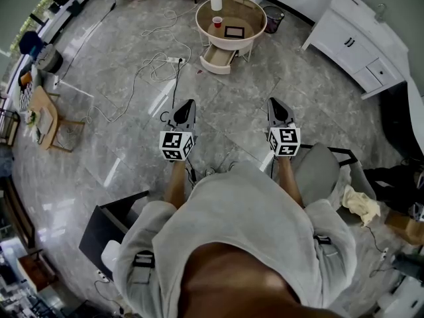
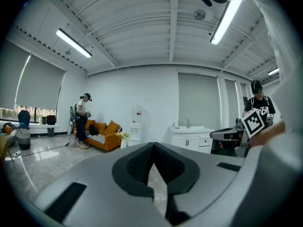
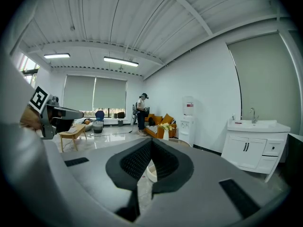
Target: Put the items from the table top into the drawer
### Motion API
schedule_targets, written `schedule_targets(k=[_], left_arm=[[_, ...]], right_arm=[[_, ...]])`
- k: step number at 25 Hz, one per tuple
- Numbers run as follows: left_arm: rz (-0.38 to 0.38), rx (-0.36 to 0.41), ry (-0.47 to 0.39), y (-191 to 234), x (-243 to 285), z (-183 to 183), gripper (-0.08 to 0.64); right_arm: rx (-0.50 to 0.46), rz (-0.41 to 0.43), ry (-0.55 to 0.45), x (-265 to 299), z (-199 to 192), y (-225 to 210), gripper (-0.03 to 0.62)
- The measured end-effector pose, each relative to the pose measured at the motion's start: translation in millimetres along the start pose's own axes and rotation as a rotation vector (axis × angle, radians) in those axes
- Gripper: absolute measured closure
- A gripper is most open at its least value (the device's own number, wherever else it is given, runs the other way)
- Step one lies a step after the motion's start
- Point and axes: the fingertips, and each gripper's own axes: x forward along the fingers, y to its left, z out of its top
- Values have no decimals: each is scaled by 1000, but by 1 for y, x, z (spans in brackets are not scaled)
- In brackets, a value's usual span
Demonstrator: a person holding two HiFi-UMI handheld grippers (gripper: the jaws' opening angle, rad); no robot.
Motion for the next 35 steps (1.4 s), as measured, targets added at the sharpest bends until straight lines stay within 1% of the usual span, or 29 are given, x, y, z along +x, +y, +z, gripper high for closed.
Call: schedule_targets(k=[8, 12, 17, 25, 31, 35], left_arm=[[5, 4, 6, -21, 30, -1, 545], [10, -3, 12, -31, 40, -5, 545], [10, 0, 26, -35, 52, -8, 545], [13, -21, 39, -13, 82, -14, 545], [-27, -39, 40, 13, 132, -19, 545], [-58, -48, 29, 43, 175, -10, 545]], right_arm=[[8, 23, 6, 10, -8, -30, 569], [5, 43, 12, 13, -10, -38, 569], [18, 49, 17, 24, -13, -48, 569], [18, 61, 38, 60, -17, -51, 569], [9, 26, 44, 108, -9, -65, 569], [-4, -5, 43, 150, 7, -76, 569]])
